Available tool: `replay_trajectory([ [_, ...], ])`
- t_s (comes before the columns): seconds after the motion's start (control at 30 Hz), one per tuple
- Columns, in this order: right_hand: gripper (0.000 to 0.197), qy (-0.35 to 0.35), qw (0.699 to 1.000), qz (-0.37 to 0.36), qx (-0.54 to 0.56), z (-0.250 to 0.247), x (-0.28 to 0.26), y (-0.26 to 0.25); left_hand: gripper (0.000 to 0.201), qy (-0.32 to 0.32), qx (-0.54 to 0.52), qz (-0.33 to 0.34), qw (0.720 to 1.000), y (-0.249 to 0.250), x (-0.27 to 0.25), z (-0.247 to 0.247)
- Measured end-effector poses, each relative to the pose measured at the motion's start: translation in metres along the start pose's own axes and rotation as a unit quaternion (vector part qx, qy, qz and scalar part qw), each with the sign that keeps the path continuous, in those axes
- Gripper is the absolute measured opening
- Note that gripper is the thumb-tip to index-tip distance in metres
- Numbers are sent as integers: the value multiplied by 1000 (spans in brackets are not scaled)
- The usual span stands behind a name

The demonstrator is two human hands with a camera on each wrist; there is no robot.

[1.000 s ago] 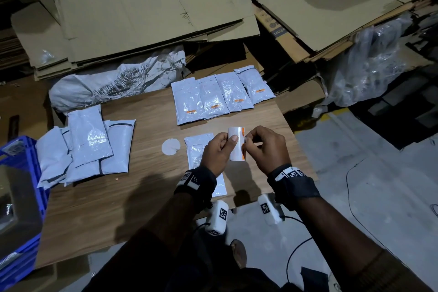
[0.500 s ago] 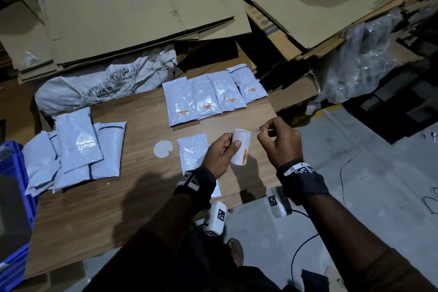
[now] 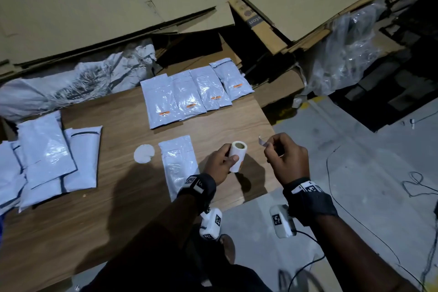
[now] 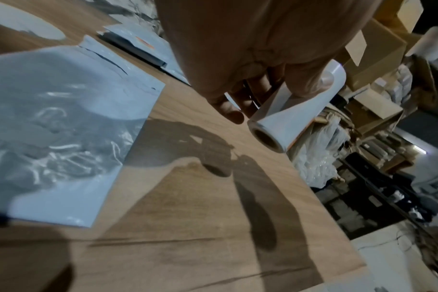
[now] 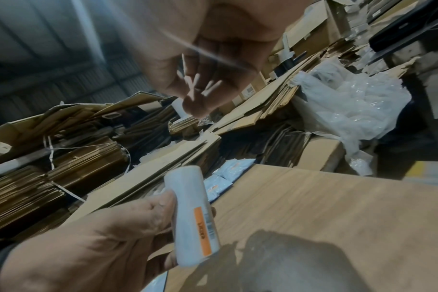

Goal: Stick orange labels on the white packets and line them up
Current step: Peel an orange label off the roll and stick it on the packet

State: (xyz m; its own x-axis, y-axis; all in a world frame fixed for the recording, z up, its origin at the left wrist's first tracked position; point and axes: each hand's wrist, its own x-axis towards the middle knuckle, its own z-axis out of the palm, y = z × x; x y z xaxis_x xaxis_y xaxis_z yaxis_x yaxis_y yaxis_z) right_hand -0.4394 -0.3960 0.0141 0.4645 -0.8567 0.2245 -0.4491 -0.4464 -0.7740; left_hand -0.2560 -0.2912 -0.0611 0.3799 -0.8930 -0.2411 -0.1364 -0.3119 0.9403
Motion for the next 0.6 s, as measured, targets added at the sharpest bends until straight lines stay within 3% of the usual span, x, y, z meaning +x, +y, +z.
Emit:
replay_trajectory([
  [0.3, 6, -41, 998, 27, 44, -7, -10, 33, 48, -43, 148, 76, 985, -27, 45, 20],
  [0.6, 5, -52, 998, 6, 47, 6, -9, 27, 43, -57, 175, 88, 979, -50, 52, 13],
])
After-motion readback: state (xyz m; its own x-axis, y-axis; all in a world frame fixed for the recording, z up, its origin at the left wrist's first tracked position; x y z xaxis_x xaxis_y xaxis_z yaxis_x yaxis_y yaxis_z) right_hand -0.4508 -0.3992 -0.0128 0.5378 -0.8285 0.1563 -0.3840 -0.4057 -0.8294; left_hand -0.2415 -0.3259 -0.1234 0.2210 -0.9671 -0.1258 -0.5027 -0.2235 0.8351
